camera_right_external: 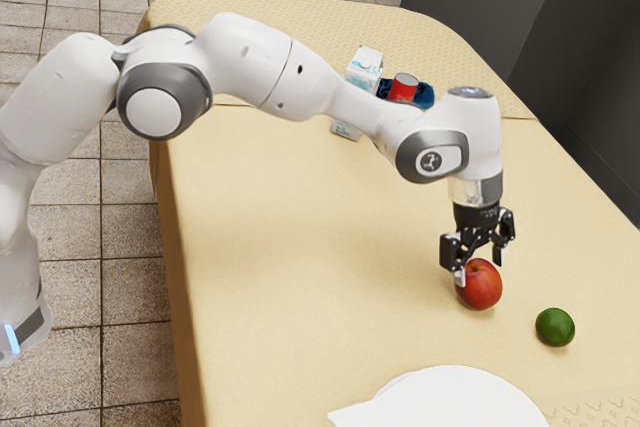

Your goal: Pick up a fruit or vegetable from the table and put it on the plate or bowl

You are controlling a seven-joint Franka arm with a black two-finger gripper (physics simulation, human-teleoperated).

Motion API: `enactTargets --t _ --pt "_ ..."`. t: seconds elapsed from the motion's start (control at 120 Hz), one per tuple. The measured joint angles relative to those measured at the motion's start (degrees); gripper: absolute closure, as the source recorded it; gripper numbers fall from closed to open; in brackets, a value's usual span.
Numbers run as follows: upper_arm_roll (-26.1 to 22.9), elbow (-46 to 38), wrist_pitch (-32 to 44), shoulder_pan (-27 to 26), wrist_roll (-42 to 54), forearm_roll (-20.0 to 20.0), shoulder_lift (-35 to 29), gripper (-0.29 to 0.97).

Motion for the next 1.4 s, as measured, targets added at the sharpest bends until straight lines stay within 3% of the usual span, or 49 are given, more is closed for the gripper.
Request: enactTargets --t 0.583,1.033,1.083,1.258,1.325,1.4 --pt "-0.6 1.3 3.5 0.1 0.2 -0.8 3.4 0.00" --pt "-0.5 0.9 4.4 -0.4 -1.5 -1.5 2.8 0.27" --pt "-0.4 -0.8 4.4 -0.9 -1.7 -1.5 0.7 0.30" --pt "0.0 -15.3 4.1 -5.5 -3.0 -1.0 -16.8 0.32" --pt "-0.3 -20.3 3.6 -7.7 -3.8 0.4 -23.3 0.41" --pt "-2.6 -22.3 2.3 -9.1 -4.8 2.5 -27.1 0.41"
